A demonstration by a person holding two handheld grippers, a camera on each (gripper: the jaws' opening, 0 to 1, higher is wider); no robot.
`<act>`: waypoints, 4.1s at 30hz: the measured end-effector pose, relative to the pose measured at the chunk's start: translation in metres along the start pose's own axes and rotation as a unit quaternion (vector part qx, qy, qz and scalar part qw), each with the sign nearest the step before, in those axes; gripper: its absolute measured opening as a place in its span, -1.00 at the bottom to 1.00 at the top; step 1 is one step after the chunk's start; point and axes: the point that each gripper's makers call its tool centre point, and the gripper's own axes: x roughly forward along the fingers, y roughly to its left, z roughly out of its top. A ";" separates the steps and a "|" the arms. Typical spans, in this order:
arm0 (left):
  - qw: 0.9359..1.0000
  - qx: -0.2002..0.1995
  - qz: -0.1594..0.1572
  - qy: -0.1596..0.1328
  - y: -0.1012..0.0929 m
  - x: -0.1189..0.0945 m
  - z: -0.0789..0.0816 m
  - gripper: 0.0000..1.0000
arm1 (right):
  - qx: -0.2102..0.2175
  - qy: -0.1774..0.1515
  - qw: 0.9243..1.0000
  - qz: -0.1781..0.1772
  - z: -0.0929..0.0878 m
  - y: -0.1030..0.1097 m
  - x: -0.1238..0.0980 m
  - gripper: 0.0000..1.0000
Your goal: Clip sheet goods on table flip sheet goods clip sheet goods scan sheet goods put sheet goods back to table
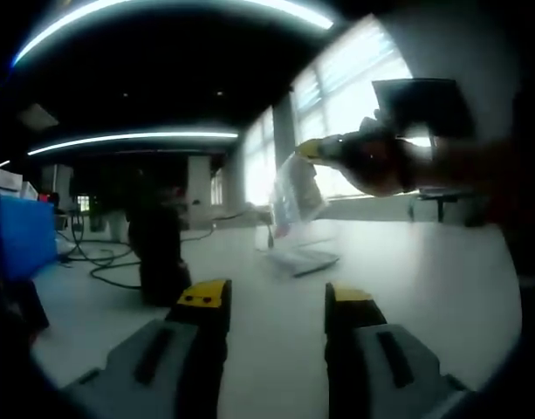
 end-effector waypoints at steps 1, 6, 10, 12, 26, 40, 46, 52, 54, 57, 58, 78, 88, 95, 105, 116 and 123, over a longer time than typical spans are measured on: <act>1.000 0.000 0.000 0.000 0.000 0.000 0.000 -0.30 | 0.000 -0.001 1.000 0.000 0.000 0.000 0.001 -1.00; 1.000 0.000 0.000 0.001 0.000 0.000 0.000 -0.30 | 0.005 -0.005 1.000 -0.001 -0.003 -0.001 0.007 -1.00; 1.000 0.001 -0.001 0.001 0.000 0.000 0.000 -0.30 | -0.011 -0.005 1.000 0.003 -0.008 0.005 0.012 -1.00; 1.000 0.001 0.001 0.001 0.000 0.000 0.000 -0.30 | -0.013 -0.004 1.000 0.005 -0.010 0.006 0.014 -1.00; 1.000 0.003 0.002 0.004 0.000 0.001 -0.002 -0.30 | -0.049 -0.014 0.999 0.000 -0.018 0.006 0.025 -1.00; 1.000 0.001 0.002 0.003 0.001 0.001 -0.002 -0.30 | -0.056 -0.007 0.998 0.005 -0.039 0.012 0.039 -1.00; 1.000 0.000 0.003 0.003 0.002 0.001 -0.001 -0.30 | -0.094 -0.017 0.995 0.004 -0.040 0.013 0.041 -1.00; 1.000 0.000 0.001 0.003 0.001 0.001 -0.001 -0.30 | -0.124 -0.023 0.992 0.023 -0.043 0.031 0.045 -1.00; 1.000 0.000 0.001 0.003 0.001 0.001 -0.001 -0.31 | -0.120 -0.021 0.992 0.023 -0.045 0.029 0.047 -1.00; 1.000 0.000 0.002 0.003 0.001 0.002 -0.002 -0.31 | -0.118 -0.020 0.993 0.021 -0.050 0.031 0.048 -1.00; 1.000 0.001 0.002 0.003 0.001 0.002 -0.002 -0.31 | -0.117 -0.019 0.993 0.021 -0.052 0.031 0.048 -1.00; 1.000 -0.002 0.001 0.003 0.001 0.003 -0.002 -0.31 | -0.122 -0.014 0.992 0.035 -0.057 0.042 0.047 -1.00; 1.000 0.001 0.002 0.003 0.001 0.002 -0.002 -0.31 | -0.123 -0.012 0.991 0.054 -0.033 0.053 0.035 -1.00; 1.000 0.004 0.005 0.004 0.002 0.001 -0.002 -0.31 | -0.133 -0.006 0.989 0.060 -0.019 0.050 0.029 -1.00; 1.000 0.010 0.010 0.005 0.003 0.000 -0.002 -0.31 | -0.139 0.007 0.988 0.067 -0.012 0.047 0.015 -1.00; 1.000 0.018 0.006 0.006 0.001 0.001 -0.002 -0.31 | -0.134 0.013 0.988 0.078 -0.008 0.043 -0.005 -1.00; 1.000 0.021 0.006 0.007 0.001 0.002 -0.003 -0.31 | -0.142 0.024 0.985 0.092 -0.011 0.048 -0.010 -1.00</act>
